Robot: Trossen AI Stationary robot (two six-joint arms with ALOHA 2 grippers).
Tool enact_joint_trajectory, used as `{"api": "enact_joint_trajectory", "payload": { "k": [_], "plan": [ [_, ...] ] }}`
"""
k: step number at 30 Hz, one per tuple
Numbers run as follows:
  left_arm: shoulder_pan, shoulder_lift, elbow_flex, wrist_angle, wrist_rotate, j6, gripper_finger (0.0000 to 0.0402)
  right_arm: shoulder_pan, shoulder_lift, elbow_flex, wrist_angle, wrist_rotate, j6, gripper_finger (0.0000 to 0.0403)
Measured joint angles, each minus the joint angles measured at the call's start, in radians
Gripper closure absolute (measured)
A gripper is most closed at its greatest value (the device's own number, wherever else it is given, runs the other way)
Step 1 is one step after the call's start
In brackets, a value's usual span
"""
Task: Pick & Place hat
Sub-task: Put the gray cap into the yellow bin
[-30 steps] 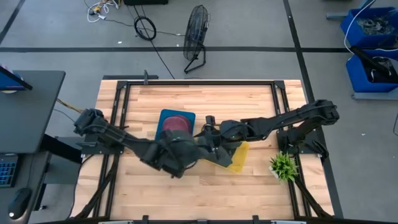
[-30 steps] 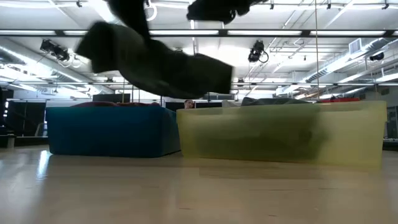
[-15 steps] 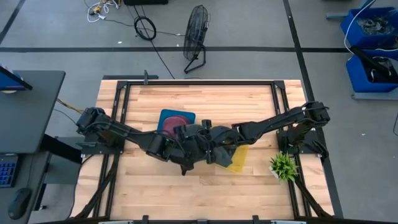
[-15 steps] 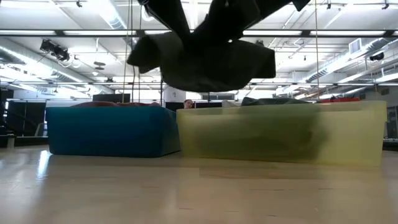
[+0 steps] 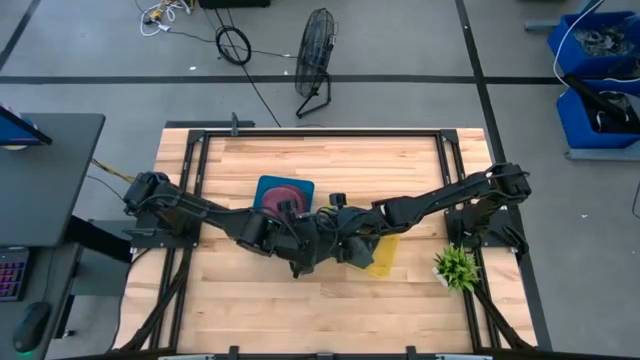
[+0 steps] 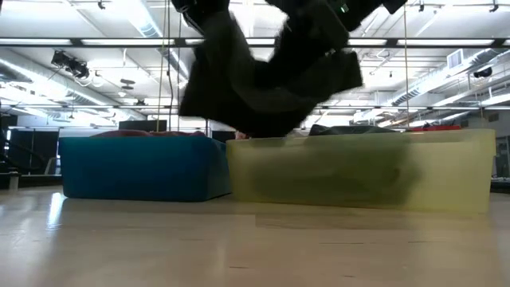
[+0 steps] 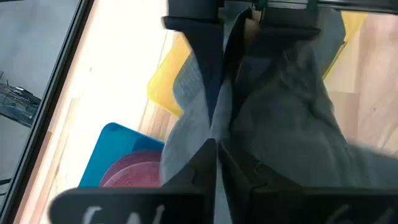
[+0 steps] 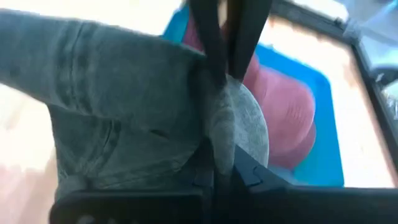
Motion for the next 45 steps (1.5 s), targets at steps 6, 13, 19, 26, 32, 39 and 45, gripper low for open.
{"api": "enact_joint_trajectory", "payload": {
  "k": [6,13,19,26,32,39,45],
  "plan": [
    [0.018,-0.001,0.0,-0.025,-0.003,0.0,0.032,0.004,-0.035,-0.005,-0.065,0.044,-0.05,0.0393],
    [0.02,-0.009,0.001,-0.162,-0.027,-0.07,0.0266,0.053,-0.238,-0.003,-0.27,0.145,-0.257,0.0397],
    [0.02,-0.01,0.001,-0.354,-0.11,-0.244,0.0261,0.079,-0.453,-0.001,-0.5,-0.045,-0.415,0.0397],
    [0.021,-0.01,0.001,-0.439,-0.137,-0.376,0.0265,0.077,-0.49,-0.083,-0.581,-0.119,-0.423,0.0399],
    [0.023,-0.01,0.001,-0.436,-0.14,-0.393,0.0266,0.035,-0.466,-0.321,-0.295,-0.064,-0.614,0.0401],
    [0.027,-0.01,0.001,-0.435,-0.14,-0.392,0.0266,-0.017,-0.446,-0.537,0.057,-0.102,-0.719,0.0401],
    [0.043,-0.01,0.001,-0.432,-0.14,-0.397,0.0266,-0.031,-0.401,-0.62,0.174,-0.181,-0.621,0.04]
  ]
}}
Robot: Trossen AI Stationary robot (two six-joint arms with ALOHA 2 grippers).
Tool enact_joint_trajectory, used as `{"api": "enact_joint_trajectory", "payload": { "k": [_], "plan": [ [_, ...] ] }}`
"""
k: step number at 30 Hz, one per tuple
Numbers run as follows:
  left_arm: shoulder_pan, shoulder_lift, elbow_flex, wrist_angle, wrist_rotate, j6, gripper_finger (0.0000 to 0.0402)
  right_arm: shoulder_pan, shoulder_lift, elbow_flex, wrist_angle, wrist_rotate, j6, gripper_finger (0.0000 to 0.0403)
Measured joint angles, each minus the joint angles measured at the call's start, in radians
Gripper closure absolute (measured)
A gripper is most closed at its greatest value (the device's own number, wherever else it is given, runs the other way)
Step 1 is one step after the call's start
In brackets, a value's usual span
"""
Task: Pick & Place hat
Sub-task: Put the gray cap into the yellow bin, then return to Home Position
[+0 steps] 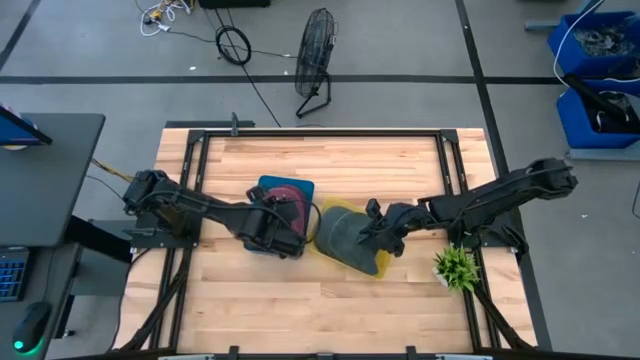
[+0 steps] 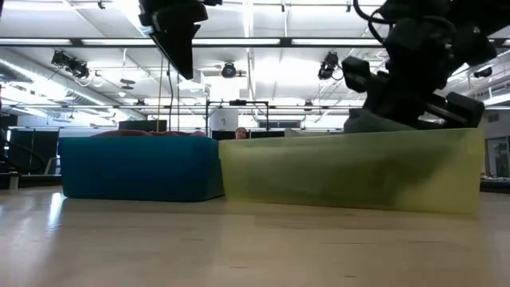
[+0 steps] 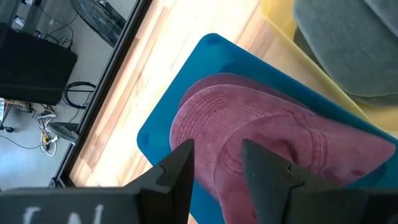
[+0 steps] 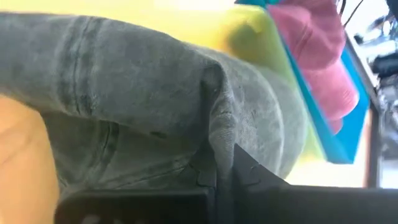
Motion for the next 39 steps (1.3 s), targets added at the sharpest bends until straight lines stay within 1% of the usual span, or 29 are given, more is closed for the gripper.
{"api": "enact_joint_trajectory", "payload": {
  "k": [3,6,12,16,20,25,27,31,33,36,39],
  "plan": [
    [0.012,0.0,0.0,0.0,0.0,0.0,0.0266,0.0,0.022,-0.025,0.007,0.028,0.074,0.04],
    [0.025,0.0,0.0,0.001,0.0,0.004,0.0266,-0.002,0.032,-0.031,0.005,0.031,0.152,0.0391],
    [0.031,0.0,0.0,0.002,0.0,0.005,0.0266,-0.002,0.007,-0.024,0.052,0.043,0.2,0.0345],
    [0.023,-0.008,-0.001,-0.001,0.002,0.004,0.0266,0.001,-0.038,0.057,-0.02,0.049,0.213,0.0309],
    [0.004,-0.049,0.011,-0.028,0.003,-0.014,0.0266,0.017,-0.084,0.199,-0.192,0.051,0.262,0.0279],
    [-0.045,-0.168,0.016,-0.035,-0.049,-0.026,0.0266,0.053,-0.118,0.426,-0.454,0.049,0.37,0.0251],
    [-0.071,-0.229,0.016,-0.039,-0.098,-0.027,0.0266,0.064,-0.127,0.519,-0.558,0.063,0.429,0.0244],
    [-0.13,-0.359,0.018,-0.044,-0.228,-0.028,0.0266,0.075,-0.142,0.708,-0.739,0.146,0.612,0.0239],
    [-0.165,-0.419,0.014,-0.044,-0.277,-0.025,0.0266,0.075,-0.157,0.778,-0.815,0.167,0.652,0.0238],
    [-0.213,-0.505,-0.011,-0.045,-0.332,-0.025,0.0266,0.076,-0.214,0.801,-0.831,0.169,0.607,0.0238],
    [-0.269,-0.599,-0.082,-0.043,-0.368,-0.049,0.0266,0.076,-0.308,0.758,-0.806,0.168,0.598,0.024]
  ]
}}
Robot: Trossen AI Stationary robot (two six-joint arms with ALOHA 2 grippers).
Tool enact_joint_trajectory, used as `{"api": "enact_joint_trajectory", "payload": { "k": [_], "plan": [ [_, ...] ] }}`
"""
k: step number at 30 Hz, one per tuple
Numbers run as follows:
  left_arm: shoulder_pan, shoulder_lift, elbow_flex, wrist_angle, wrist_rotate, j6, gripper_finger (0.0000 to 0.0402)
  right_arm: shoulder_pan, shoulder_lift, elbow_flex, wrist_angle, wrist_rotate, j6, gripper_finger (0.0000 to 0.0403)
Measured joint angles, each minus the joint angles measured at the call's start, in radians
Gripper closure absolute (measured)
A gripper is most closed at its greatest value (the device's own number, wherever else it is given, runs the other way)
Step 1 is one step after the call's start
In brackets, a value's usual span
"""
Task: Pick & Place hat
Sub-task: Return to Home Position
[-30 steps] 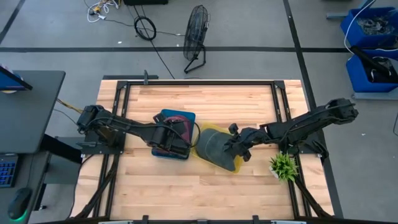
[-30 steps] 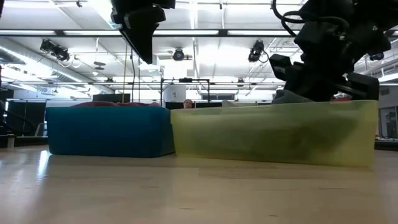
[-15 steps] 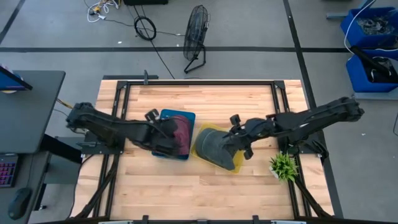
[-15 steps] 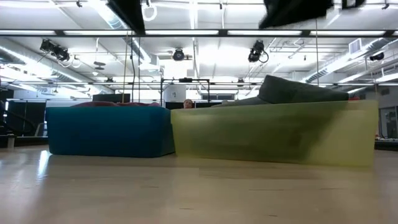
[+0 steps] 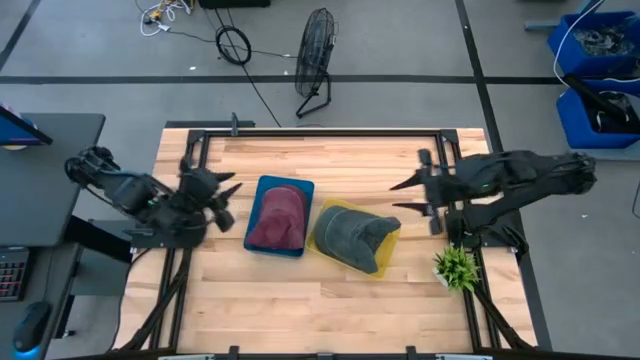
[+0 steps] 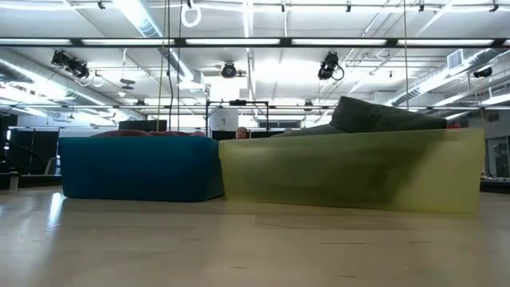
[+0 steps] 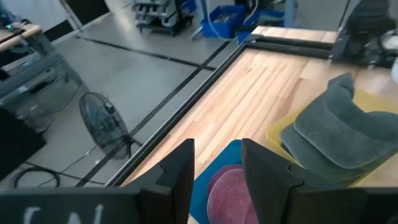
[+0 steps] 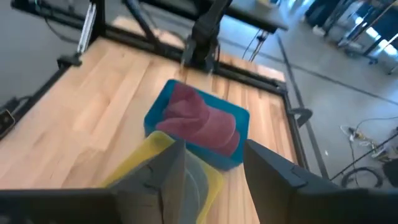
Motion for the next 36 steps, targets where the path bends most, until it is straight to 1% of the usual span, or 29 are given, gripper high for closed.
{"api": "enact_joint_trajectory", "payload": {
  "k": [2,5,6,8,10,13,14,15,16,19,21,24,27,29,30,32,34,35,36],
  "plan": [
    [-0.033,-0.07,-0.075,0.004,-0.023,-0.04,0.0266,0.0,-0.077,-0.067,0.039,0.0,0.01,0.0243],
    [-0.066,-0.185,-0.233,0.064,-0.038,-0.111,0.0266,-0.001,-0.199,-0.211,0.192,-0.001,0.03,0.0248],
    [-0.069,-0.224,-0.298,0.118,-0.034,-0.128,0.0266,-0.001,-0.237,-0.267,0.256,-0.002,0.037,0.025],
    [-0.069,-0.293,-0.443,0.303,0.01,-0.125,0.0266,0.0,-0.314,-0.383,0.379,-0.003,0.058,0.0252],
    [-0.059,-0.345,-0.595,0.57,0.089,-0.022,0.0266,0.0,-0.374,-0.494,0.491,-0.003,0.089,0.0254],
    [-0.016,-0.385,-0.787,0.967,0.239,0.227,0.0266,0.0,-0.447,-0.629,0.538,-0.027,0.084,0.0255],
    [0.009,-0.397,-0.824,1.054,0.263,0.306,0.0266,0.0,-0.47,-0.662,0.541,-0.032,0.082,0.0255],
    [0.034,-0.415,-0.845,1.102,0.271,0.363,0.0266,0.0,-0.495,-0.688,0.541,-0.026,0.082,0.0255],
    [0.063,-0.438,-0.852,1.109,0.272,0.393,0.0266,0.0,-0.523,-0.704,0.543,-0.006,0.082,0.0255],
    [0.17,-0.527,-0.838,1.068,0.285,0.445,0.0266,-0.007,-0.616,-0.721,0.537,0.103,0.079,0.0255],
    [0.246,-0.601,-0.828,1.036,0.345,0.475,0.0266,-0.012,-0.678,-0.721,0.524,0.138,0.079,0.0255],
    [0.336,-0.693,-0.856,1.041,0.434,0.501,0.0266,-0.014,-0.78,-0.728,0.483,0.125,0.081,0.0255],
    [0.378,-0.769,-0.936,1.028,0.445,0.504,0.0266,-0.014,-0.874,-0.785,0.487,0.082,0.08,0.0255],
    [0.397,-0.821,-1.007,1.098,0.451,0.523,0.0266,-0.014,-0.932,-0.832,0.515,0.064,0.083,0.0255],
    [0.403,-0.847,-1.047,1.154,0.473,0.547,0.0266,-0.014,-0.951,-0.851,0.558,0.063,0.083,0.0255],
    [0.414,-0.887,-1.132,1.302,0.568,0.601,0.0266,-0.014,-0.971,-0.879,0.628,0.061,0.079,0.0255],
    [0.423,-0.921,-1.212,1.436,0.664,0.647,0.0266,-0.014,-0.97,-0.902,0.642,0.072,0.077,0.0255],
    [0.43,-0.934,-1.246,1.498,0.695,0.663,0.0266,-0.014,-0.968,-0.91,0.651,0.075,0.075,0.0255],
    [0.437,-0.945,-1.273,1.545,0.701,0.678,0.0266,-0.015,-0.965,-0.924,0.668,0.075,0.076,0.0255]
  ]
}}
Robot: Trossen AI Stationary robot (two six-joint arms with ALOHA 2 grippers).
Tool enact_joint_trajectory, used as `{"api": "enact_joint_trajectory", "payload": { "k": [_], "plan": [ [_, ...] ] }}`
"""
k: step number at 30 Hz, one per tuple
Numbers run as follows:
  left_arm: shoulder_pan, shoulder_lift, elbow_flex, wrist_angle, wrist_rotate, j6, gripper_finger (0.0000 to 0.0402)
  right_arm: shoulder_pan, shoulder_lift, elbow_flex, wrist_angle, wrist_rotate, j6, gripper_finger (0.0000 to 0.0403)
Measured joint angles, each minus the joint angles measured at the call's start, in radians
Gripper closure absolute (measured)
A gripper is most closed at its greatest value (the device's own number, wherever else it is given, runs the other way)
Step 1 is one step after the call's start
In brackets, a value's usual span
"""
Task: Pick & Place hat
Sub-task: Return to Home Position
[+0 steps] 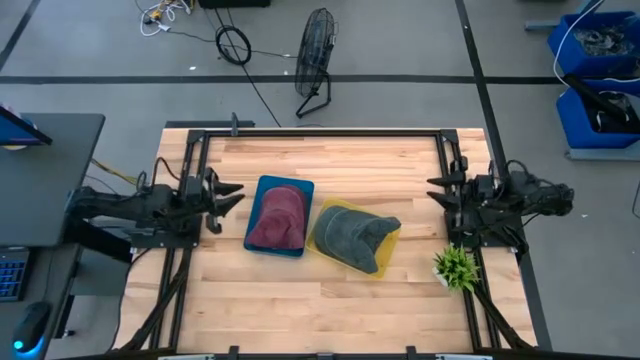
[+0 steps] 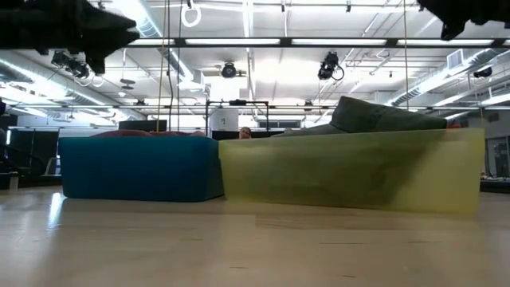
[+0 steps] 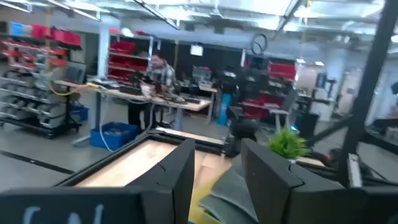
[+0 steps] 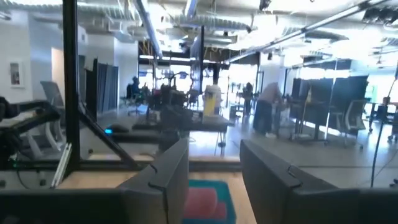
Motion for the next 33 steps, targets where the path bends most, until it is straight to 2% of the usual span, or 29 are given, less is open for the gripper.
{"api": "enact_joint_trajectory", "payload": {
  "k": [4,10,15,20,25,28,33],
  "plan": [
    [0.047,-0.048,-0.07,0.038,-0.007,0.0,0.0266,0.0,-0.004,-0.076,-0.004,0.0,0.026,0.0255],
    [0.11,-0.091,-0.135,0.065,-0.003,-0.022,0.0266,0.0,-0.005,-0.21,0.12,0.001,0.042,0.0255],
    [0.125,-0.089,-0.135,0.047,0.058,-0.02,0.0266,0.0,-0.006,-0.326,0.243,0.002,0.058,0.0255],
    [0.124,-0.084,-0.135,0.034,0.103,-0.003,0.0266,-0.002,-0.004,-0.326,0.188,0.0,0.106,0.0255],
    [0.124,-0.085,-0.135,-0.068,0.104,-0.004,0.0266,-0.002,0.003,-0.326,0.157,0.02,0.079,0.0255],
    [0.124,-0.084,-0.135,-0.16,0.105,-0.044,0.0266,-0.002,0.003,-0.325,0.156,0.021,0.05,0.0255],
    [0.124,-0.064,-0.135,-0.17,0.115,-0.114,0.0266,-0.002,0.003,-0.325,0.156,0.021,0.081,0.0255]
  ]
}}
